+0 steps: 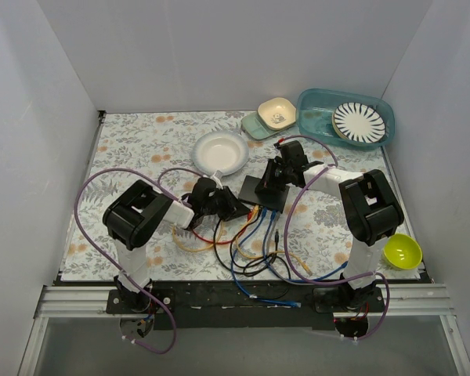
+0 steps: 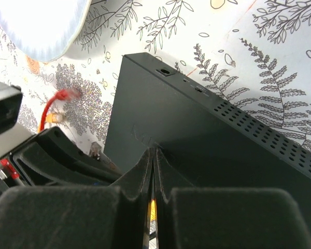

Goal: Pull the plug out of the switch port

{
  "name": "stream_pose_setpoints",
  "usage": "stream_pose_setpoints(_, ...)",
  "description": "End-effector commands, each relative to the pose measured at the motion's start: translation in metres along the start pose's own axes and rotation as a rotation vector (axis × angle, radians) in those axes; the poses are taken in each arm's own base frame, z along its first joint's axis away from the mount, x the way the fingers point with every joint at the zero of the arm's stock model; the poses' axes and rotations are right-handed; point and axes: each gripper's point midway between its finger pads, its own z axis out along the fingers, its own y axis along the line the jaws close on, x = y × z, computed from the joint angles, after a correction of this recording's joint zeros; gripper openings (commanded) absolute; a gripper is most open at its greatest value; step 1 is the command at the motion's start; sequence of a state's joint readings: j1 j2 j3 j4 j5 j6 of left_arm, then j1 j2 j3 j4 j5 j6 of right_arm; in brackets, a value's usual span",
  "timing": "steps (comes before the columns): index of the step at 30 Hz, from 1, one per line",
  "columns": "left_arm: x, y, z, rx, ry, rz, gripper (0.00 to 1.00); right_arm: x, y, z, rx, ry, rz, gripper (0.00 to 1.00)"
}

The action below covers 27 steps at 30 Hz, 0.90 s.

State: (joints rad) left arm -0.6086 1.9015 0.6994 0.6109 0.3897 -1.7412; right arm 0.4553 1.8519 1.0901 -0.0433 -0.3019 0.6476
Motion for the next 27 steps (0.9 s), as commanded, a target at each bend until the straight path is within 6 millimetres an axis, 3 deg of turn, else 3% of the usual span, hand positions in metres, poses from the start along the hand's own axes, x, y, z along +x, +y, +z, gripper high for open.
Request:
stream_pose_setpoints(1,0.019,0.029,-0.023,-0.111,0.045,0.011,0.0,0.032,-0.043,0.006,0.145,0.11,0.03,0.07)
stream_pose_setpoints(5,0.007,0.027,-0.044,-0.119,-0.012,-0.011,0.0,0.032,-0.044,0.006,0.143,0.111,0.033,0.07)
stream_pose_setpoints(8,-0.021,0.025,-0.068,-0.14,-0.125,-0.056,0.0,0.031,-0.042,0.005,0.137,0.104,0.033,0.07)
stream_pose_setpoints(10,-0.043,0.038,-0.087,-0.21,-0.205,-0.103,0.0,0.031,-0.043,0.005,0.14,0.104,0.033,0.07)
stream_pose_setpoints(12,-0.075,0.038,-0.109,-0.242,-0.325,-0.126,0.0,0.032,-0.042,0.004,0.139,0.105,0.032,0.07)
stream_pose_setpoints(14,-0.085,0.05,-0.125,-0.32,-0.371,-0.154,0.0,0.032,-0.041,0.003,0.136,0.103,0.031,0.07)
stream_pose_setpoints(15,-0.09,0.053,-0.131,-0.34,-0.384,-0.156,0.02,0.032,-0.042,0.003,0.137,0.102,0.032,0.07)
stream_pose_setpoints(16,-0.096,0.047,-0.133,-0.35,-0.382,-0.117,0.18,0.032,-0.041,0.003,0.135,0.102,0.031,0.07)
stream_pose_setpoints(18,-0.097,0.026,-0.13,-0.282,-0.342,-0.074,0.44,0.032,-0.041,0.002,0.134,0.101,0.026,0.07)
stream_pose_setpoints(21,-0.097,-0.007,-0.117,-0.165,-0.3,-0.042,0.67,0.032,-0.042,0.002,0.141,0.102,0.025,0.07)
stream_pose_setpoints(23,-0.097,-0.023,-0.107,-0.12,-0.278,-0.026,0.71,0.033,-0.043,0.003,0.142,0.105,0.026,0.07)
stream_pose_setpoints(27,-0.063,-0.054,-0.073,-0.008,-0.154,0.033,0.68,0.031,-0.042,0.003,0.14,0.101,0.026,0.07)
